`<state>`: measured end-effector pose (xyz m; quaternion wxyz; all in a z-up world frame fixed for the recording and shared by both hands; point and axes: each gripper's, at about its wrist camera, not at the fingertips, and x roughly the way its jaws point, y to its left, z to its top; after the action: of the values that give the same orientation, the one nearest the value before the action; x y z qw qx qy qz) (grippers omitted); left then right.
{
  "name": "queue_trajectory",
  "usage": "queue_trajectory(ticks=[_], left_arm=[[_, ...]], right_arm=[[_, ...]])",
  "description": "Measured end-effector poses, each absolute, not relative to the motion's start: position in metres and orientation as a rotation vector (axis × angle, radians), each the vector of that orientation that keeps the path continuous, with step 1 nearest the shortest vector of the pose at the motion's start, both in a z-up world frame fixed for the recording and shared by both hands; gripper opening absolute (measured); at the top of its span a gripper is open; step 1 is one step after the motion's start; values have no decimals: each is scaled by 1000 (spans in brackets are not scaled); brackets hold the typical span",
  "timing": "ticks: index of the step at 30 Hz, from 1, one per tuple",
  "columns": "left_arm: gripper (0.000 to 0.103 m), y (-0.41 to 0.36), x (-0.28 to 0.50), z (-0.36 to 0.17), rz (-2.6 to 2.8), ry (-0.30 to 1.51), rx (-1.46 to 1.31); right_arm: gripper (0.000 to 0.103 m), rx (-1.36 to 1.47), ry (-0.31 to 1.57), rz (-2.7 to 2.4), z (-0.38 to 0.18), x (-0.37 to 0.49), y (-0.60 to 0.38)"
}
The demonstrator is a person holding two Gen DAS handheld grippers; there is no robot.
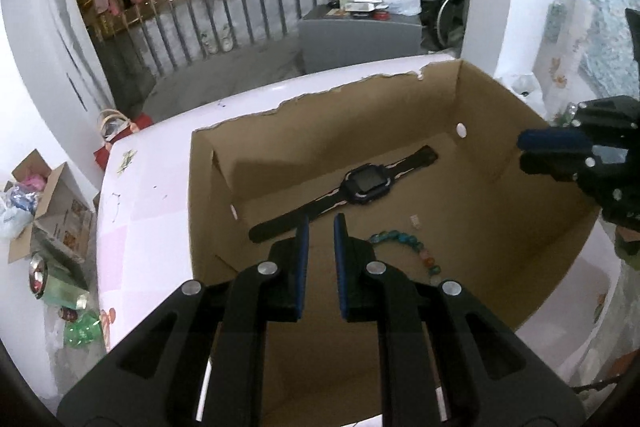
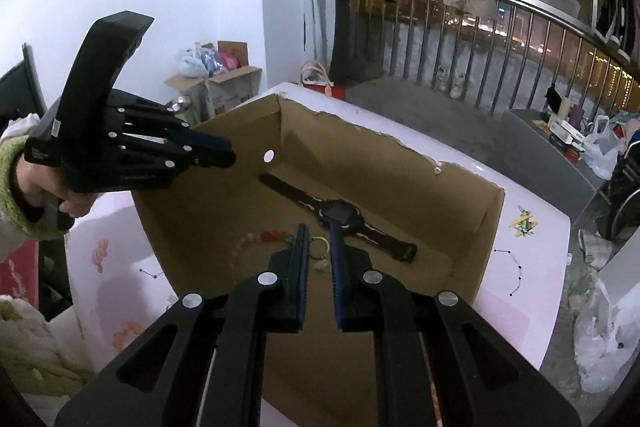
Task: Organize jewelry
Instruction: 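Open both grippers to drop the charm and ring into the box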
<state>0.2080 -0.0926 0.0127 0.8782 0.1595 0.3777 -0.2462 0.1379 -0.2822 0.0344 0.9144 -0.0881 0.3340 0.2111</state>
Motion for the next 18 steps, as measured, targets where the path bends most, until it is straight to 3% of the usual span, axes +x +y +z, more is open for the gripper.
queue_trajectory(ticks=[3,5,11,18], left_arm=[[18,-92,210,12,-490,796,328],[23,-93,210,13,-473,793,328],[37,-89,205,20,-436,784,307],[44,-80,195,30,-382,745,265]], right_arm=[[13,-180,668,445,38,129,-284],[21,-182,651,443,40,126,-286],[31,-174,598,462,51,112,-288],[39,-82,571,460,59,103,-297]])
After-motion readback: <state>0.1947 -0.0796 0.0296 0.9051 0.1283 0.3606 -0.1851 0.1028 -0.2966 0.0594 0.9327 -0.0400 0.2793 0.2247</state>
